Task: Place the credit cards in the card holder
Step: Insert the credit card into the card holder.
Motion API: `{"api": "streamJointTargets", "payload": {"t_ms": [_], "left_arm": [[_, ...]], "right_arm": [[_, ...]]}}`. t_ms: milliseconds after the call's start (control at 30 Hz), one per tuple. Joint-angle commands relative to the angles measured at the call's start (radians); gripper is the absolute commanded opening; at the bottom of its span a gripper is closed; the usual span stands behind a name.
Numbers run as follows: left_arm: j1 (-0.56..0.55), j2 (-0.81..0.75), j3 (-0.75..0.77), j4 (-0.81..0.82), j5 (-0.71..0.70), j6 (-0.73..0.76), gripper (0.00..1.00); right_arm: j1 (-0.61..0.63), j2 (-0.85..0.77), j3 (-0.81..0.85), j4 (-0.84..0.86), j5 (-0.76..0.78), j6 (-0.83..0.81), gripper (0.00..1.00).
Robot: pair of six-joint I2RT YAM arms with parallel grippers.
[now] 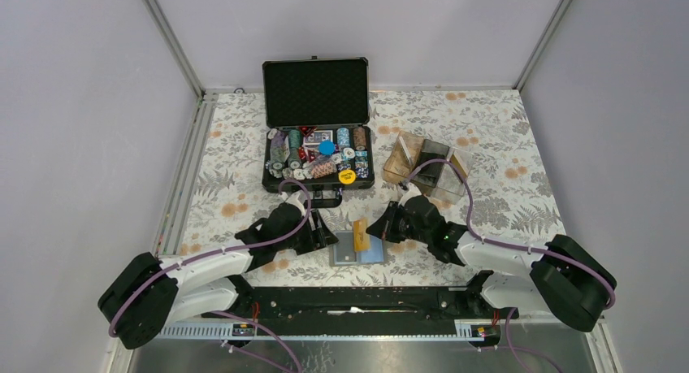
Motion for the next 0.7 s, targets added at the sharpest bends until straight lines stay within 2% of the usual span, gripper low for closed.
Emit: {"api": "streamJointTargets", "payload": {"t_ms": [0,667], "left_arm": [[-0.005,0.004,-0.012,0.060,-0.023,0.011,0.64],[-0.010,0.035,-0.027,0.089,-0.012,0.004,0.59]], "right_arm": [[0.009,0.009,-0.004,0.027,0.053,-0.013,0.00],[0.018,0.075,-0.010,0.077,0.038,0.002,0.00]]}}
